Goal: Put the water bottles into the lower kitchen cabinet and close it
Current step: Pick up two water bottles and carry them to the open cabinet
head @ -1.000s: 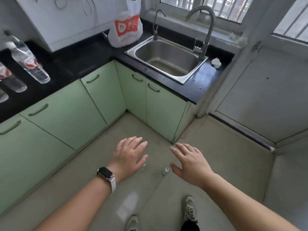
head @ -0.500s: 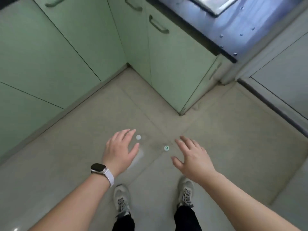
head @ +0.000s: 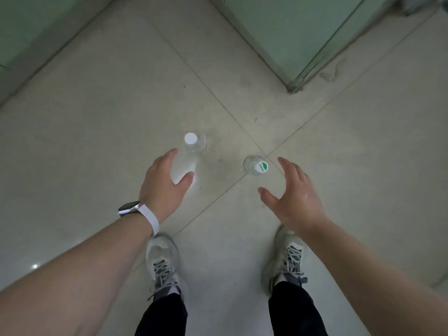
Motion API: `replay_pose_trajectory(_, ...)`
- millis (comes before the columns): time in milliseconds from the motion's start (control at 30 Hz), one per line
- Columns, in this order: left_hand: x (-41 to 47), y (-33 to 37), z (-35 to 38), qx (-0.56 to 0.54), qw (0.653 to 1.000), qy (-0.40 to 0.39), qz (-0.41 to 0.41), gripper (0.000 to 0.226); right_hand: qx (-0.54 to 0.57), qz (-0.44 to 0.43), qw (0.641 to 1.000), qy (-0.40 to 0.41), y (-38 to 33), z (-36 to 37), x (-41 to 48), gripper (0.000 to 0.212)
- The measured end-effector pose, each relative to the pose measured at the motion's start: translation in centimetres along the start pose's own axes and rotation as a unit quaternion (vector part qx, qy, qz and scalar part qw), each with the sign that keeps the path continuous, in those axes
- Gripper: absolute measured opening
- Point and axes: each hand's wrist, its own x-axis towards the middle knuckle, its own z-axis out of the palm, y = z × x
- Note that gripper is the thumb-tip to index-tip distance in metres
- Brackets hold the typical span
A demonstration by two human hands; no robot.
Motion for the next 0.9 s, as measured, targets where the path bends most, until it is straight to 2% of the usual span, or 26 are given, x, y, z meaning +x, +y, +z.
replay_pose_trajectory(167,4.4,-3.8,5.2,-0.052,0.998,-0.019,-0.030,0.085,0.057,0.043,0.997,0.010,4.5,5.1,4.6,0.084)
replay_pose_trajectory(300,7.8,-5.0,8.1,-0.141,0.989,0.024,-0.037,0.093,0.108,0.049,0.993,-0.012,6.9,8.2,7.0,0.092)
replay_pose_trajectory(400,9.7,-5.2,9.9,-0.177,0.983,0.044,-0.012,0.089,0.153,0.054,0.986,-0.035,8.3,10.2,8.3,0.096)
replay_pose_trajectory(533,11.6,-5.2,11.3,-0.208,0.974,0.086,0.010,0.080,0.172,0.038,0.984,-0.016,8.6,11.7,9.5,0.085)
replay_pose_trajectory(633,12.5,-5.1,11.8,-0.210,0.972,0.100,0.024,0.077,0.177,0.026,0.984,0.010,8.4,12.3,10.1,0.073)
replay_pose_trajectory(900,14.0,-4.9,11.9,-0.194,0.972,0.126,0.049,0.074,0.224,0.006,0.974,0.046,7.5,13.0,11.5,0.058)
